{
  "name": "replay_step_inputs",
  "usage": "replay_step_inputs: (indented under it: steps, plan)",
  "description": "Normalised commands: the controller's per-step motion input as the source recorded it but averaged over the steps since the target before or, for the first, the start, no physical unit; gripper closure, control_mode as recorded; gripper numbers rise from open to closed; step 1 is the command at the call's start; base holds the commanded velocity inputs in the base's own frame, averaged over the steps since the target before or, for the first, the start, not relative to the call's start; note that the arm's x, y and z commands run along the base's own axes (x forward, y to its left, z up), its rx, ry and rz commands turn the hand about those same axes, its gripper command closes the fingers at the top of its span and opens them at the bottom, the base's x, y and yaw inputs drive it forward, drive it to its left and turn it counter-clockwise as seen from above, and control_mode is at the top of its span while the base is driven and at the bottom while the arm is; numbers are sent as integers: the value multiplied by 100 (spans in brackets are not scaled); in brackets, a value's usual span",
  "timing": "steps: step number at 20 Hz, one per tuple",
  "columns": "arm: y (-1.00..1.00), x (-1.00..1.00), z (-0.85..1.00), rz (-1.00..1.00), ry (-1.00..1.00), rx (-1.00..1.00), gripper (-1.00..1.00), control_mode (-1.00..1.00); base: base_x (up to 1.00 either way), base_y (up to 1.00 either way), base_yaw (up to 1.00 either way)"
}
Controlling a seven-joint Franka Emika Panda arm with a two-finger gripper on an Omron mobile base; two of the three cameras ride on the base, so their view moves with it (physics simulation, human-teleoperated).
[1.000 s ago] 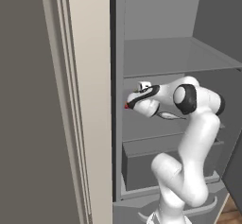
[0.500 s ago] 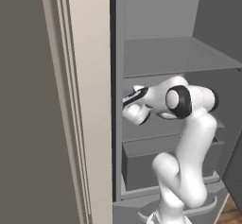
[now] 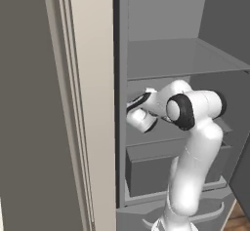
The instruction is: Place the fish on the counter behind the older fish on the same shelf of the fridge to maintain FIFO order. Close the fridge door when finished.
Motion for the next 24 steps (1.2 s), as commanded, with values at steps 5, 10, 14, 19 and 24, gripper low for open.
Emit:
replay_step_inputs:
  steps: [5,10,14,19,24]
  plan:
    - [-24,-93,49,0,-1,0,-100,-100,0,0,0]
    - [-34,-97,54,0,0,0,-100,-100,0,0,0]
    - [-36,-100,60,0,0,0,-100,-100,0,0,0]
    - [-26,-99,62,0,0,0,-100,-100,0,0,0]
    - [-11,-90,80,0,7,1,-100,-100,0,0,0]
